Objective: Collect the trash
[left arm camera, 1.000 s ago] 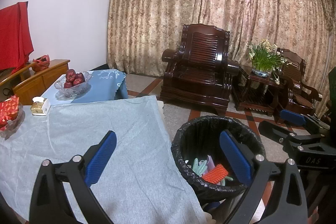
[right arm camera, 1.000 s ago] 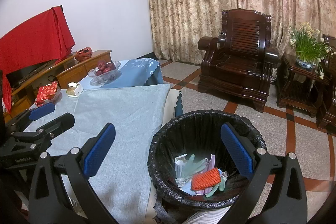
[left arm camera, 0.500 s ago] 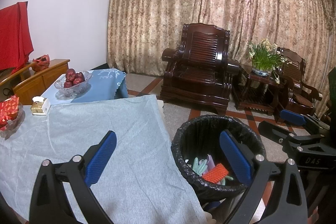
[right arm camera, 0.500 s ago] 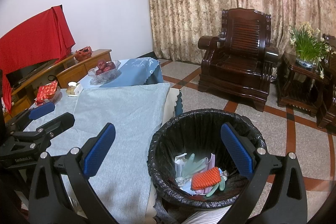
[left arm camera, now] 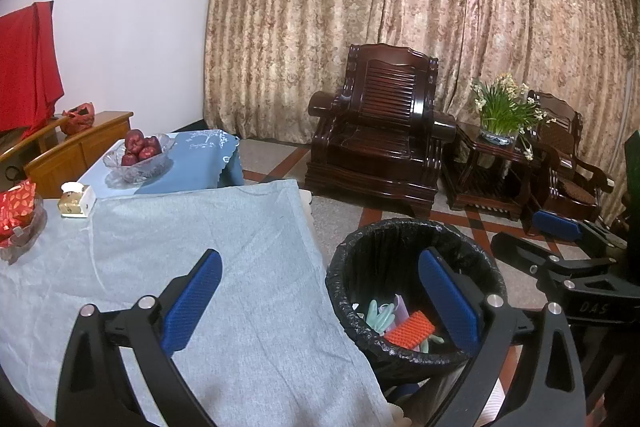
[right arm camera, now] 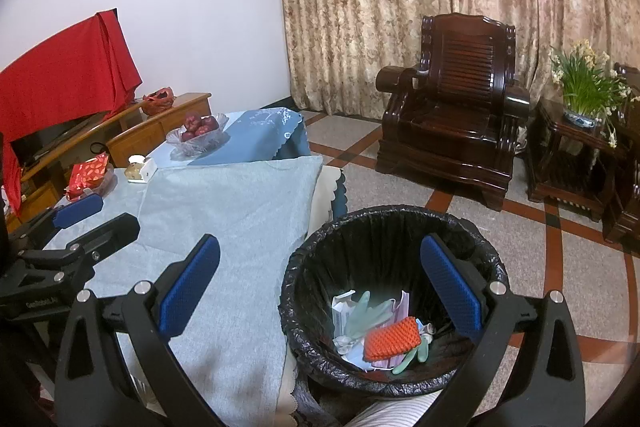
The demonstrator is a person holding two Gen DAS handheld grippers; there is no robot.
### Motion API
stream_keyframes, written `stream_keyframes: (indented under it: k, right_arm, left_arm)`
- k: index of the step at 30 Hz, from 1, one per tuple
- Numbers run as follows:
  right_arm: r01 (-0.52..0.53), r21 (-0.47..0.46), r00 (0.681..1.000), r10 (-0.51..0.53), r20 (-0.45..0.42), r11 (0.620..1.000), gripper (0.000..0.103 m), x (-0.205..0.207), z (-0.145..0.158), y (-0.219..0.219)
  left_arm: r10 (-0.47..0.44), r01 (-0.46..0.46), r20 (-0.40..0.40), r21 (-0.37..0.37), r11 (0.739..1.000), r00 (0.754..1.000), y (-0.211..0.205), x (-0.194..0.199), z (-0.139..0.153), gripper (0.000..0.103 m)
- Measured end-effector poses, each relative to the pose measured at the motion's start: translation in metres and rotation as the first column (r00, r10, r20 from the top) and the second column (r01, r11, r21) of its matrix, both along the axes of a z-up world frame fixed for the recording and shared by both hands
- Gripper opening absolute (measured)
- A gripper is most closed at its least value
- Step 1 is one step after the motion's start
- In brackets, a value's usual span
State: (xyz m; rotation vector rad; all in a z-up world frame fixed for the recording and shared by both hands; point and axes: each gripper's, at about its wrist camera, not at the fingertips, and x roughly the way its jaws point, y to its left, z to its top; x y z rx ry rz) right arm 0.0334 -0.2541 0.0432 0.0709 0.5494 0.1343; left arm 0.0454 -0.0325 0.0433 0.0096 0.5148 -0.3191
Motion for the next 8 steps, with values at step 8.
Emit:
stream_keyframes:
  k: [8]
  right_arm:
    - [-0.001,0.001,1.0,0.001,-0.001,1.0,0.098,0.0006,0.0003,-0.0005]
  left_arm:
    - [0.004,-0.004,-0.005,0.001,1.0,1.0,0.005,0.0006,-0.0064,0.097]
